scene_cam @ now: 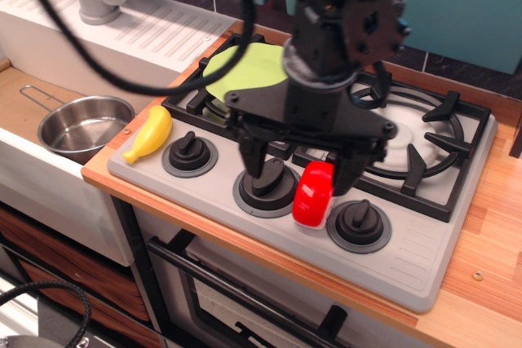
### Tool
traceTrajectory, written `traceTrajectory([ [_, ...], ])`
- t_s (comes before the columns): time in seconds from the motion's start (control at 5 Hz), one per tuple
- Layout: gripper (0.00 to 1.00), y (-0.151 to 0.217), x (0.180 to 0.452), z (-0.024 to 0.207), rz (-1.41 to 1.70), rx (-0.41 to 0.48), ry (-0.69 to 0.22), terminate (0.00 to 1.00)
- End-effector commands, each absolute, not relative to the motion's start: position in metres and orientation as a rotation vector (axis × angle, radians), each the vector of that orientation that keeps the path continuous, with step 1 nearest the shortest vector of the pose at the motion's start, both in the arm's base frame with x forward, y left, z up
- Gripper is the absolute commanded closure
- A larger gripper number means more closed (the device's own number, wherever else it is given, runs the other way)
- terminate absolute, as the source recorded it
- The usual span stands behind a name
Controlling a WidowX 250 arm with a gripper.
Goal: End effector reaching salmon
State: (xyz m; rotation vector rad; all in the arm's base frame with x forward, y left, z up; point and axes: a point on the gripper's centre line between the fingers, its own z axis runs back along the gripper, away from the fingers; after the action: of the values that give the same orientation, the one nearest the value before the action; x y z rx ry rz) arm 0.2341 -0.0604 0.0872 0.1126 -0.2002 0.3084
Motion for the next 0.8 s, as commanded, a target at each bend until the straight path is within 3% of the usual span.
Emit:
traceTrajectory([
  [0.0, 0.0, -0.067, 0.259, 0.098, 0.322, 0.089, -0.226, 0.0],
  [0.4, 0.0, -0.063, 0.275, 0.078, 0.304, 0.071, -0.278, 0.0],
  [0.6, 0.0, -0.056, 0.27, 0.074, 0.283, 0.064, -0.284, 0.0],
])
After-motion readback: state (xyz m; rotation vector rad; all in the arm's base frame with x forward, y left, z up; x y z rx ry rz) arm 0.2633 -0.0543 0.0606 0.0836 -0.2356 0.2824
